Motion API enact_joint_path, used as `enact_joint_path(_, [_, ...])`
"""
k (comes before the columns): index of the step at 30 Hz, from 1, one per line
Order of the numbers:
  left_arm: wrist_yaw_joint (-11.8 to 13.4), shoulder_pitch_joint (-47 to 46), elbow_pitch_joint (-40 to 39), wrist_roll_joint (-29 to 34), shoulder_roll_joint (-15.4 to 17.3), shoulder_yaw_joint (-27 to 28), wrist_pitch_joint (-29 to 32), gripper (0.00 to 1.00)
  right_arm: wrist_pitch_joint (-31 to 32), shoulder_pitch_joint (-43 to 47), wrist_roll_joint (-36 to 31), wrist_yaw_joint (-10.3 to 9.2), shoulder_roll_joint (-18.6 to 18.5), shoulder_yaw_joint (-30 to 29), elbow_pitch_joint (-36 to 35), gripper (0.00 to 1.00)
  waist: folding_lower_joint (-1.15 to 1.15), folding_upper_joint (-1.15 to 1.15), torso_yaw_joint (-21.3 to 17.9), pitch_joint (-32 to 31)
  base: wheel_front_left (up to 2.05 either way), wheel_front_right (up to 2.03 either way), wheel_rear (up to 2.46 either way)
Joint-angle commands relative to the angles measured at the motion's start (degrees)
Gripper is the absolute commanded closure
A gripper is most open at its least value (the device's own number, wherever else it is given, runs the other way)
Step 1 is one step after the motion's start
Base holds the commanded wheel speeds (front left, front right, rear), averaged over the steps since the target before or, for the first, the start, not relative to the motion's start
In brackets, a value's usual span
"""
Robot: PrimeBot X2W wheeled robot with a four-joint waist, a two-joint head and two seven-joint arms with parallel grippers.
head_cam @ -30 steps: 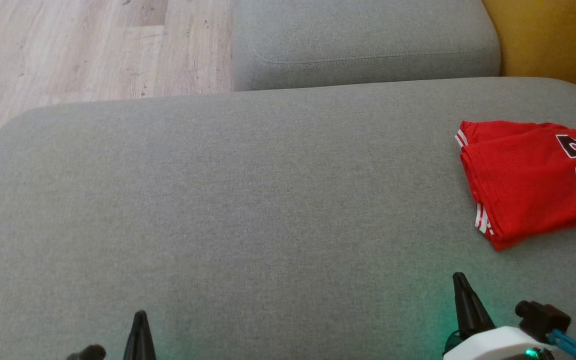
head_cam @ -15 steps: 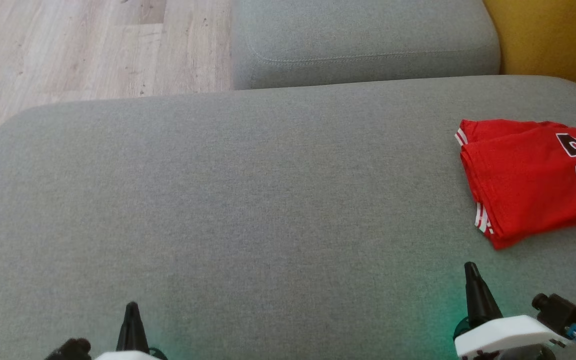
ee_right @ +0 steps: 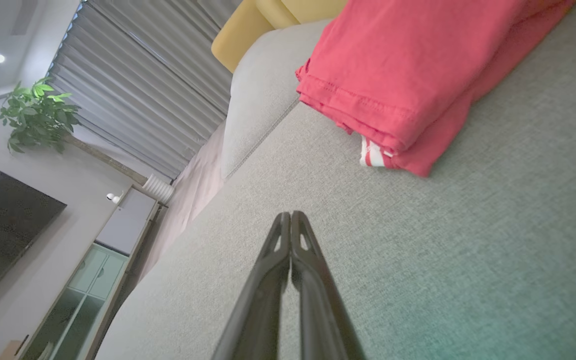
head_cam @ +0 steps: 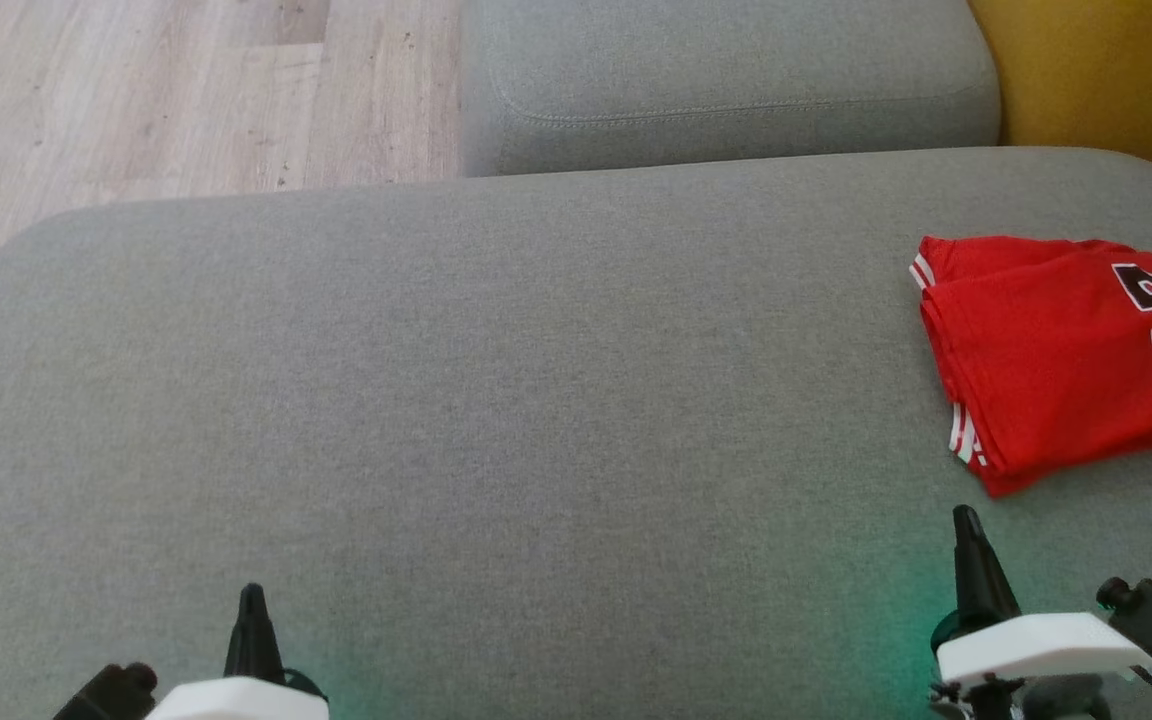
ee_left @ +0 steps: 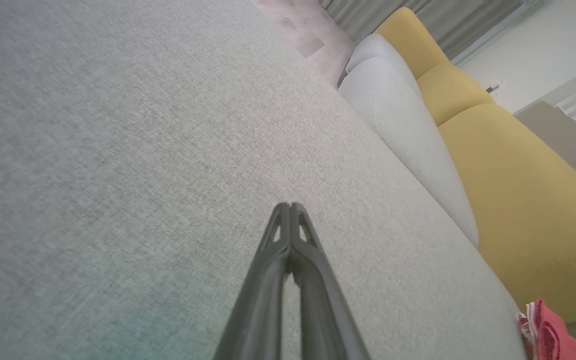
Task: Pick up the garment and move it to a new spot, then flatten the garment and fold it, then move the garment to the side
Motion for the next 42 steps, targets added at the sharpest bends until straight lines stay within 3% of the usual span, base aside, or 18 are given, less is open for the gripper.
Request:
enact_joint_path(1, [-0.5, -2.8, -2.0, -1.0, 0.0, 1.8, 0.2, 1.0, 0.5, -2.9, 1.2, 0.09, -1.1, 0.1, -2.1, 1.0, 0.0, 0.0, 0.0, 0.0, 0.0, 0.0, 0.0])
enact_joint_path(42, [-4.9, -6.9, -4.2, -23.6, -0.9, 8.9, 7.0, 1.0, 6.6, -6.3, 27.8, 0.16, -1.3, -4.5, -4.7, 1.0, 0.0, 0.0, -0.3, 0.7, 0.0, 0.0, 0.0])
